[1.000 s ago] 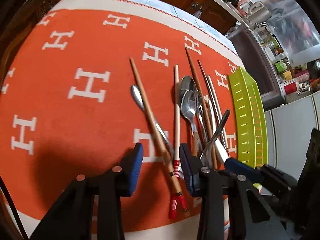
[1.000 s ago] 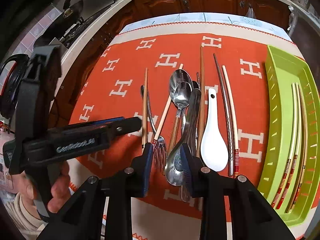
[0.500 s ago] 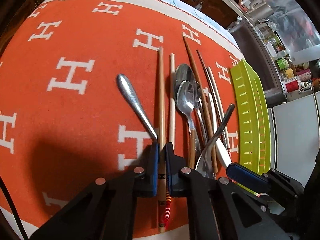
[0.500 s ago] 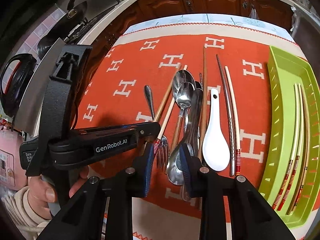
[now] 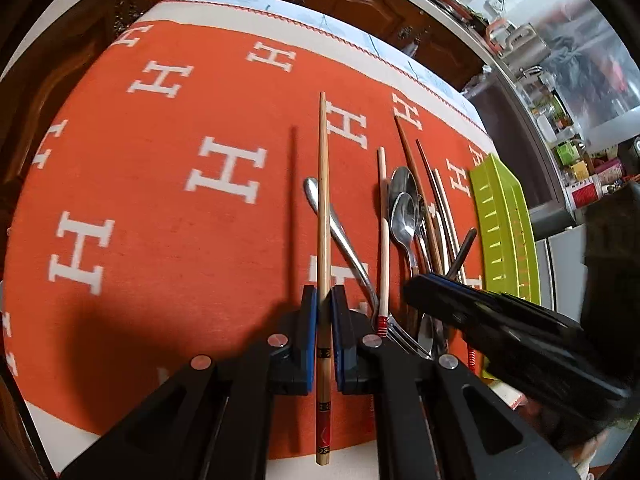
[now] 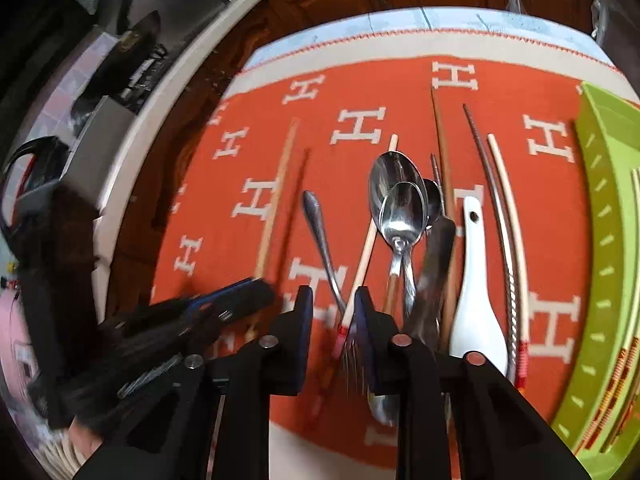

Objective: Organize utensils
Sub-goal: 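Grasp a brown chopstick with the left tool while the right tool grasps a light chopstick, lift, then carry both chopsticks over the green tray and open both tools to drop them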

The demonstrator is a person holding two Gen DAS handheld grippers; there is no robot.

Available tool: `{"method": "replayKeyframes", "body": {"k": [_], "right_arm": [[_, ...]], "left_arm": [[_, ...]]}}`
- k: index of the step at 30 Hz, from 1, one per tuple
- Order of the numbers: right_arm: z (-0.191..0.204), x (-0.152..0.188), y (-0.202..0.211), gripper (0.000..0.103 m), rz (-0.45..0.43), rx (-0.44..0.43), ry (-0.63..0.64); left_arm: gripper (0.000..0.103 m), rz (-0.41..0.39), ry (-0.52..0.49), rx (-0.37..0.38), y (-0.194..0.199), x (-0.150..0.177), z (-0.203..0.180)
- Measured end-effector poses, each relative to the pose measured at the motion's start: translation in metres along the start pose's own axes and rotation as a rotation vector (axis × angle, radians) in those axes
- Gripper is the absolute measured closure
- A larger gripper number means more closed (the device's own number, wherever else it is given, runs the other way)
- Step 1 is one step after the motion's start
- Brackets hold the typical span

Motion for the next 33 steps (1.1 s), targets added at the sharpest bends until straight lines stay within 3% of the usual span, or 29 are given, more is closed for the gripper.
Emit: {"method": "replayKeyframes", "body": {"k": [6,9,14,17,26,33], "right_arm": [[-0.010,-0.012,-0.035,0.088,0.055,0.101,-0.036],[-0.013,-0.017,-0.042,0.092,0.040,0.141,-0.038],[-0.012,-0.017,-0.047,0.096,0.023,0.153,-0.019],[-0.010,-0.016,-0.044,0.097,0.009,0.103,-0.040],[-0.002,-0.004,0.012,0.097,-0.047,-0.007,-0.074],[-0.016,0.005,0.098,0.097,-0.158,-0.015,-0.088]], "left_arm": [[0.098,-0.025,0.008,0.002,0.008,-0.003,0.010],[0.098,-0.022,0.014,0.004,0.008,-0.003,0.013],[0.098,-0.018,0.023,0.005,0.007,-0.001,0.016],[0.098,-0.019,0.025,0.009,0.010,0.000,0.016],[0.098,-0.002,0.014,0.039,0.023,0.002,-0.003],[0.098,0.013,-0.101,0.078,0.043,-0.002,-0.074]]}}
Point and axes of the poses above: each gripper's, at about its wrist camera, not at the fingertips, and y roughly against the way its jaws point, z to its left, x to its underside, the point moved 5 cm from there along -y, roughly the way its jaws point, and after that the axes turned 11 degrees about -x, right-handed, at the moved point
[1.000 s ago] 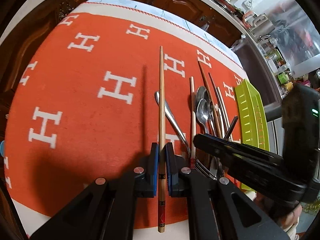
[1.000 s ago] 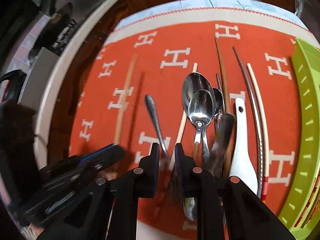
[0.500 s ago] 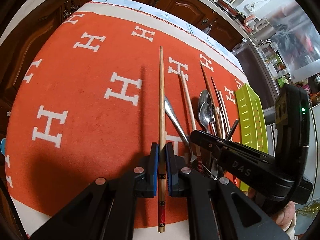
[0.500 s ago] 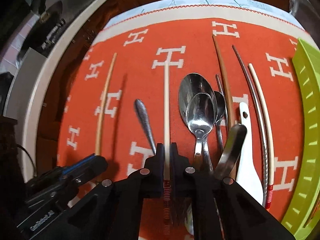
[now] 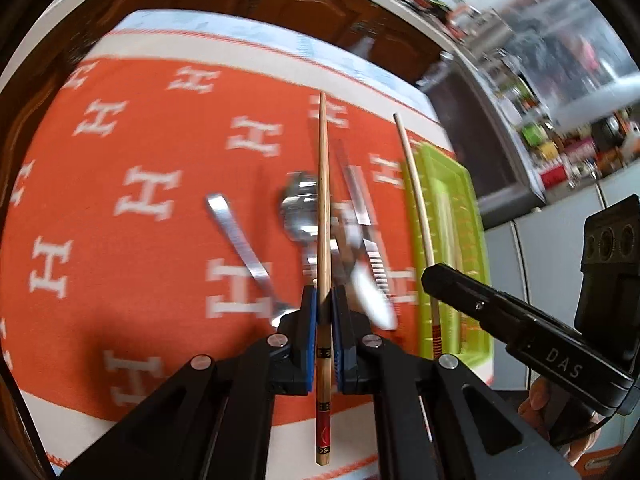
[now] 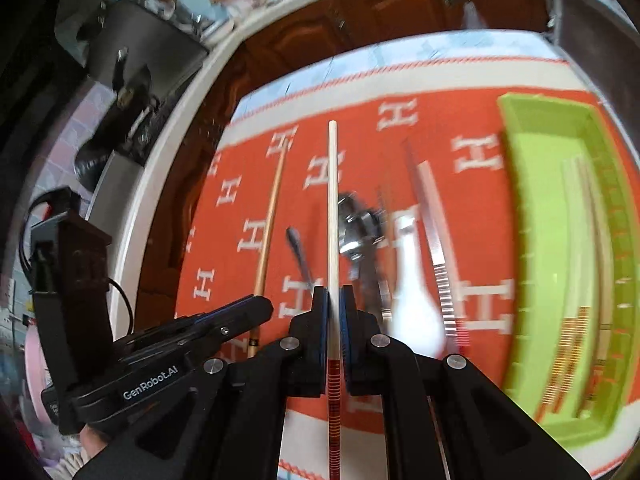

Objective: Organize utensils
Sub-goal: 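Carry both chopsticks over the green tray and open both tools to drop them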

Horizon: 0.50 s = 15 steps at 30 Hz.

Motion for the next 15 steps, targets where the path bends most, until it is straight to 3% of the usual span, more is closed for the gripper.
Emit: {"method": "replayKeyframes", "body": {"k": [8,15], "right_arm": [[-0.067,-0.012,0.108,0.097,-0.150,0.105,-0.057],[-0.135,-0.013,0.145,0.097,-0.177,0.173,-0.132]], "left_arm": [[0.098,0.018,-0.160,0.044,-0.005,-0.007,-0.112],[0.098,0.066,-0.208,0.054,-0.033,-0.009,-0.177]]}}
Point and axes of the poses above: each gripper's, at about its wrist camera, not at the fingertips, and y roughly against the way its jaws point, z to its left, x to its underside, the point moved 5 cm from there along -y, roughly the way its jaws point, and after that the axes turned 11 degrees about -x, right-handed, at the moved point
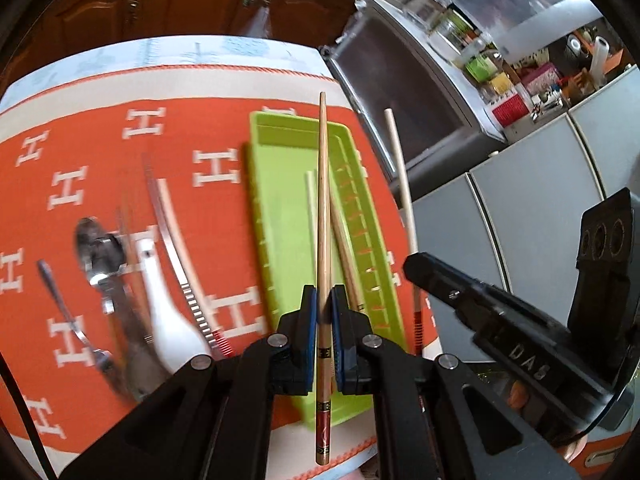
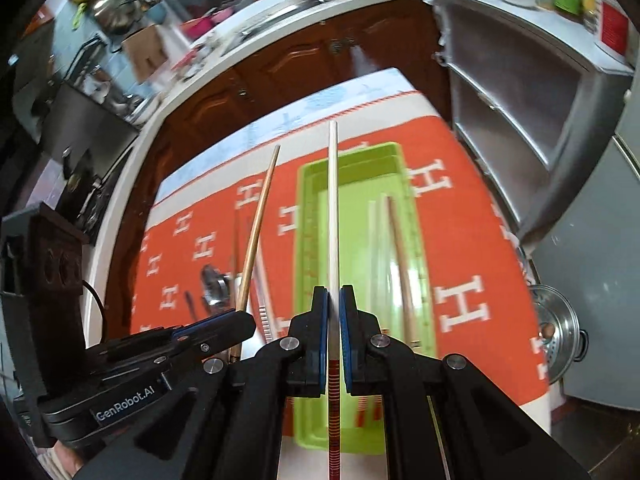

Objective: Organize utensils
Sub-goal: 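Carry both chopsticks over the green tray and open both tools to drop them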

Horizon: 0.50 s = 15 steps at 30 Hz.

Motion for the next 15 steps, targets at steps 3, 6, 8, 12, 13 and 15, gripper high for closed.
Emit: {"method": "replayKeyframes", "body": {"k": [3,6,8,12,13,15], "right_arm": [[-0.021,-0.001,-0.006,0.097,0.024,0.014,-0.022],[-0.033,0.000,-0.019,0.096,0.055,0.027,-0.031],[-0.039,0.002,-0.028,0.091,0.072,0.018,-0.052],[-0.042,0.006,-0.042,0.087,0.072,0.010,-0.053],[-0.041,0.007,-0.044,0.087,0.073,0.008,-0.047],[-0.037,0.009,-0.047,0.087,0.075,0.010,-0.031]], "left_arm": [[0.097,0.016,-0.009,-0.019,-0.015,-0.003,-0.013],[0.077,0.032,-0.007,-0.022,-0.023,0.000,-0.013],[0.063,0.016,0.011,-0.036,-0.022,0.001,-0.009],[0.040,-0.024,0.032,-0.074,-0.012,0.000,0.007],[0.039,-0.033,0.029,-0.086,-0.009,0.000,0.010],[0.037,-0.041,0.015,-0.122,-0.001,0.000,0.019]]}}
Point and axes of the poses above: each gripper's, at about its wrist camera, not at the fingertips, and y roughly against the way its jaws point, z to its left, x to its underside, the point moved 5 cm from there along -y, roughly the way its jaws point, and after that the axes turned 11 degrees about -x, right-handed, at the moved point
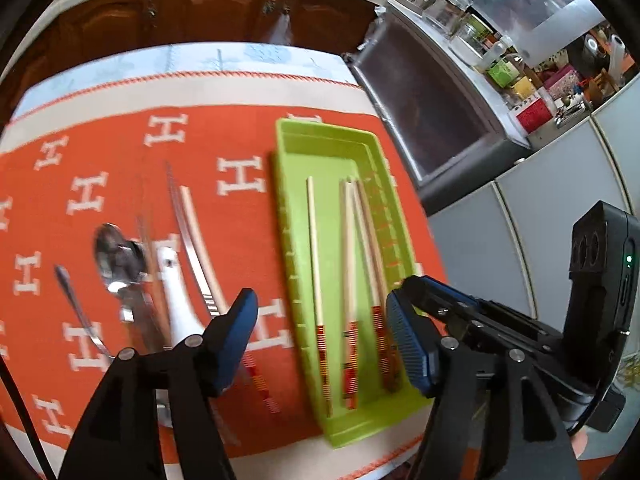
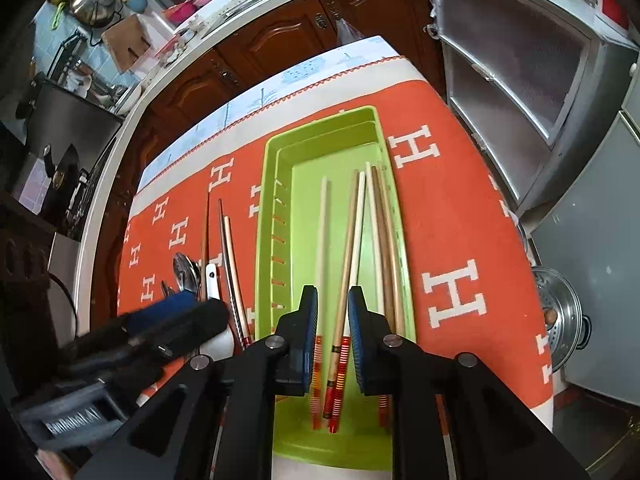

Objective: Organize utensils
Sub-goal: 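Carry both chopsticks over the green tray and open both tools to drop them, then move both open tools back over the remaining utensils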

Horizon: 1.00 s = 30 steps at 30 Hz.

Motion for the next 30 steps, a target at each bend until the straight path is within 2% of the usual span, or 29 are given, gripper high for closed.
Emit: {"method": "replayKeyframes", "body": {"k": [6,12,17,20,26,30], "right_arm": [[0.019,0.006,0.000,0.087,-0.002,-0.035,0.019],[0.052,0.012,0.002,0.087,0.002,-0.074,0.077],[0.081,0.018,-0.004,0.087,0.024,-0.096,0.118],[0.095,0.022,-0.011,0.083,0.045,-0.112,0.139],[0.130,0.036,-0.030,0.083,0.095,-0.145,0.216],[0.150,0.046,-0.045,0.082,0.119,-0.159,0.253]], "left_arm": [[0.037,0.028,-0.018,-0.044,0.017,0.001,0.035],[0.036,0.015,-0.002,-0.108,0.041,0.005,0.081],[0.036,0.003,0.044,-0.128,0.055,0.009,0.116],[0.036,0.001,0.068,-0.117,0.059,0.013,0.132],[0.037,0.019,0.082,-0.128,0.048,0.025,0.152],[0.052,0.050,0.114,-0.102,0.034,0.035,0.165]]}}
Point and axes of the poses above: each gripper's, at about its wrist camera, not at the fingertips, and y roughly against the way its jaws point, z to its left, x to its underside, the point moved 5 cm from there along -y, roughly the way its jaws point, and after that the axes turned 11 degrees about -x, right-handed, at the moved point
